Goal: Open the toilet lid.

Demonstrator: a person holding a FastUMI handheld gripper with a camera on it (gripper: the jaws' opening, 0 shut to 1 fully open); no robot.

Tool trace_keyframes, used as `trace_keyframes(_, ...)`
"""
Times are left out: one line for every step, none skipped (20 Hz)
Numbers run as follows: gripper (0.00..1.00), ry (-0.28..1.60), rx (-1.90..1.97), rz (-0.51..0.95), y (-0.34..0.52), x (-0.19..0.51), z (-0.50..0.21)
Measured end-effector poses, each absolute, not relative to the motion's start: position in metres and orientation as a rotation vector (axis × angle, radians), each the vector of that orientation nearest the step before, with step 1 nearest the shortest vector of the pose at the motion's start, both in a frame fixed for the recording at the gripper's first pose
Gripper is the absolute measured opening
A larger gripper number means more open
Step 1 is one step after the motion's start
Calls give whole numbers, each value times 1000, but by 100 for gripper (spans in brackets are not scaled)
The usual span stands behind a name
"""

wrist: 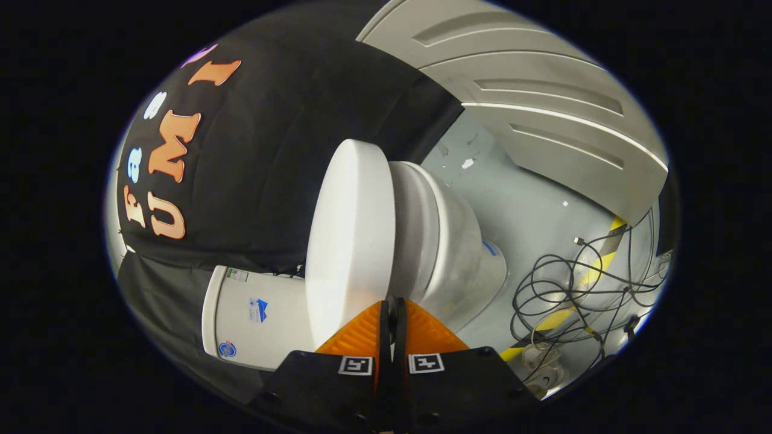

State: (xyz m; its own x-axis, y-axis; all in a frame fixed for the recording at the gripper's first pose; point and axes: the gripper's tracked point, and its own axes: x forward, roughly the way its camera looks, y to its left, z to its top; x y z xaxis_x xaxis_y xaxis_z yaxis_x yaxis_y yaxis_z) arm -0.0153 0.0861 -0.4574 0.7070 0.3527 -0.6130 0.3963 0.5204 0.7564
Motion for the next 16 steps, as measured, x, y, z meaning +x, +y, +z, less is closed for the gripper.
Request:
trace_keyframes(8,820,1030,-26,87,-12,-449)
trace_keyframes(8,818,1001,-27,90,-11,-441)
trace_keyframes(8,817,969,-30,91,-10,-433)
trace_keyframes(8,815,944,-27,92,-9,-425)
trace_keyframes(8,803,938,-29,95,-6,-413)
trace_keyframes(8,788,939,-31,100,-2,-401)
trace_keyframes(8,774,939,-25,104,1,-389)
trace_keyframes(8,764,932,-19,108,2,-378)
trace_keyframes(8,755,914,-2,114,3,-366)
trace_keyframes(8,742,887,19,119,4,-352)
trace_keyframes(8,732,856,41,126,7,-338)
trace_keyframes(8,723,823,58,134,8,-326)
trace_keyframes(8,721,787,68,141,9,-316)
trace_keyframes(8,718,751,70,148,9,-307)
trace_keyframes(8,719,715,74,154,9,-299)
trace_keyframes(8,714,683,74,160,10,-292)
